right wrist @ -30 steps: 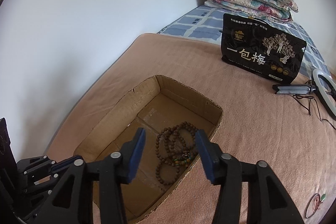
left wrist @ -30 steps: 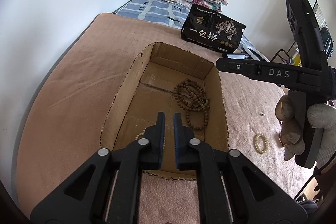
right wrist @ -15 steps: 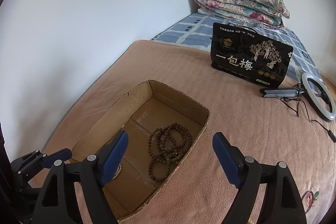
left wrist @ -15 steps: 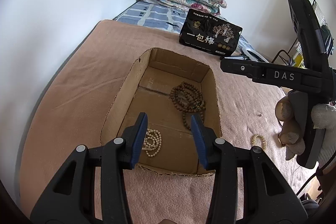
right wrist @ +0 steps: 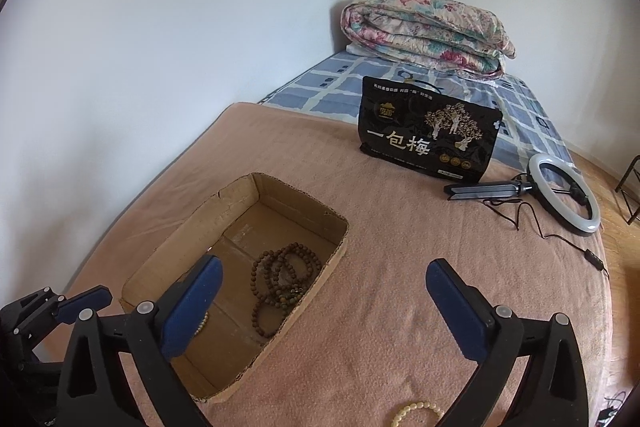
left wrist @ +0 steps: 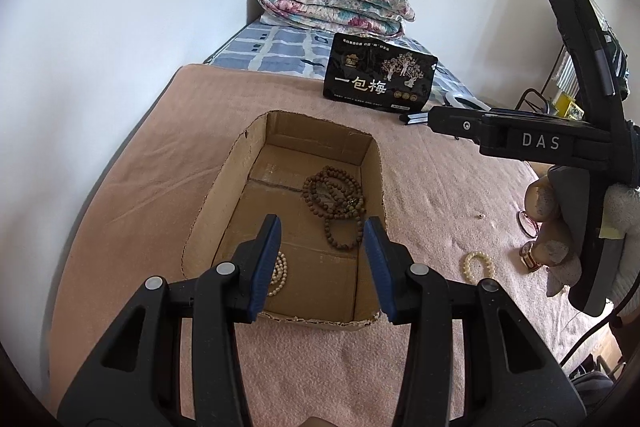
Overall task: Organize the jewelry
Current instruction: 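Move the left tool back to the pale green bead bracelet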
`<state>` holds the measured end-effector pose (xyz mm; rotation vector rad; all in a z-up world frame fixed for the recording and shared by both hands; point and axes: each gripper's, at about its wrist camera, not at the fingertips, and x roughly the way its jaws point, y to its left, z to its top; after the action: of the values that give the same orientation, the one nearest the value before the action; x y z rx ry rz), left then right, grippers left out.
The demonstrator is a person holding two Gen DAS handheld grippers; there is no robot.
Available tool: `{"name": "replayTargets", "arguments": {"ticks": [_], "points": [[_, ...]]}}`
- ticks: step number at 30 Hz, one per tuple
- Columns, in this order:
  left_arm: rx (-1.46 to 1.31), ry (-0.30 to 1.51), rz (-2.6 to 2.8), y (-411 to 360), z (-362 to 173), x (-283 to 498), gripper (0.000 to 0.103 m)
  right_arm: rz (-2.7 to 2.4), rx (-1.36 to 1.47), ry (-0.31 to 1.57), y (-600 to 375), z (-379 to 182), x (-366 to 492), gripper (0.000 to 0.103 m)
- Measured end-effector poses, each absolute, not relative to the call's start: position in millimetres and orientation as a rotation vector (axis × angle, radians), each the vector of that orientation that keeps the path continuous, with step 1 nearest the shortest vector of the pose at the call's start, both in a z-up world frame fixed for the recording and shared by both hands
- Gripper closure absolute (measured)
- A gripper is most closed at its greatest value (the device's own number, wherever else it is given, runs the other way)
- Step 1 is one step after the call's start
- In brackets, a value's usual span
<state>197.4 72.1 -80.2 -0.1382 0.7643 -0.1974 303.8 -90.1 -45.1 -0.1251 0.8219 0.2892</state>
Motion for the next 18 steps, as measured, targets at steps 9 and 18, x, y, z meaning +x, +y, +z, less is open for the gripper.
{"name": "replayTargets", "arguments": {"ticks": [9, 18], "points": [[-0.096, 0.720, -0.214, 52.0, -65.3, 180.1, 0.041, 0.209, -0.165, 0.798, -115.4, -39.0, 283.5, 0.000], [-0.076, 0.691, -0.244, 32.6, -52.0, 167.0, 0.040, 0.163, -0.149, 0.758, -148.7, -22.8, 262.9, 0.000]]}}
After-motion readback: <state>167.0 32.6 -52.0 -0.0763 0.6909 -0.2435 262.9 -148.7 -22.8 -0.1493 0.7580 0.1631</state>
